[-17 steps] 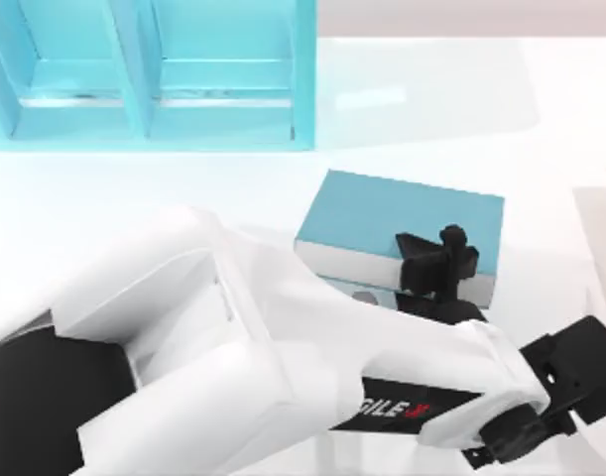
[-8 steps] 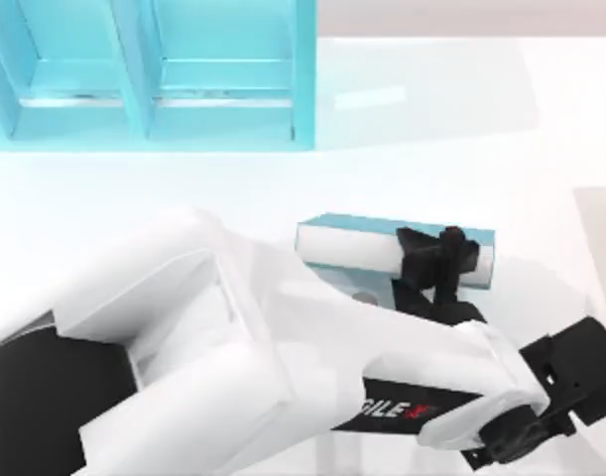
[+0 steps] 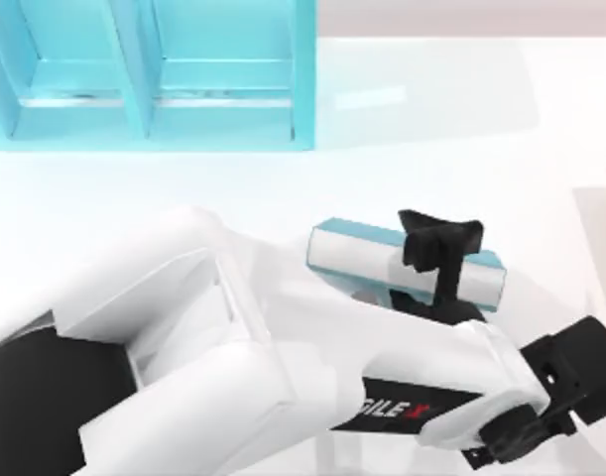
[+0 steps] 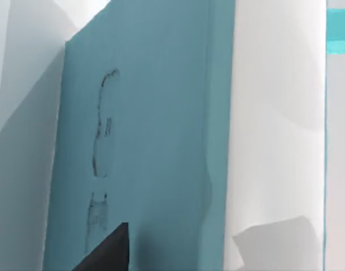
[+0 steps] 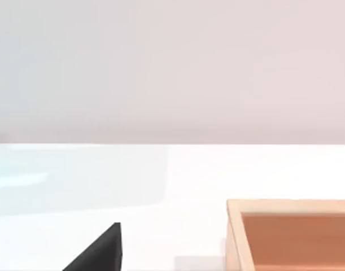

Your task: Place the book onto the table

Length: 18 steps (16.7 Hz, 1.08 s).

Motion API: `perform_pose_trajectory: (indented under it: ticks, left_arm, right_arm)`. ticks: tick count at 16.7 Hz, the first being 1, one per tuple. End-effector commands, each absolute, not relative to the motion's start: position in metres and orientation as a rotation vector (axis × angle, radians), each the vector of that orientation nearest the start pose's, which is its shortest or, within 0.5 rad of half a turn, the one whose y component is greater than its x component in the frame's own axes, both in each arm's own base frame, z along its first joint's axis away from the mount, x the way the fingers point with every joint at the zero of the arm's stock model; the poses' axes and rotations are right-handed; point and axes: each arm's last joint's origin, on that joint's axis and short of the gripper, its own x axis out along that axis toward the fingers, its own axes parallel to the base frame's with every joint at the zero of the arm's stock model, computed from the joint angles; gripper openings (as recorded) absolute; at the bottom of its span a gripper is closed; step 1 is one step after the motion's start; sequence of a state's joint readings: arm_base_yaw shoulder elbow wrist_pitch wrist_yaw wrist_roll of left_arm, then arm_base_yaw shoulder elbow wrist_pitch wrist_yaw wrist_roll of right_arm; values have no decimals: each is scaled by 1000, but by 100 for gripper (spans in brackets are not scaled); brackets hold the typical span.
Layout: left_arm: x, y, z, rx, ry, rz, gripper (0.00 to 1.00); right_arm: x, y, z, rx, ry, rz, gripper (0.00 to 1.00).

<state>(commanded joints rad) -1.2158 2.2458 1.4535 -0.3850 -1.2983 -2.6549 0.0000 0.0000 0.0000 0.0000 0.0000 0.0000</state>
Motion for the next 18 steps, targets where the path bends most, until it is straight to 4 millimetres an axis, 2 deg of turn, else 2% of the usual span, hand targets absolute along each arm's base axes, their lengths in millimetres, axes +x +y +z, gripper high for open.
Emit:
perform_pose_trajectory:
  ticks: [5, 8, 14, 18]
  left_arm:
    - [182, -395, 102, -1503, 6, 398, 100]
    - [171, -399, 97, -1501, 20, 394, 100]
    - [120, -403, 84, -1493, 59, 408, 100]
    - [81, -398, 88, -1478, 50, 419, 100]
  right_arm:
    - [106, -1, 160, 0, 0, 0, 100]
    - [106, -1, 160, 0, 0, 0, 100]
    - [106, -1, 160, 0, 0, 0, 100]
    - [106, -1, 160, 0, 0, 0, 100]
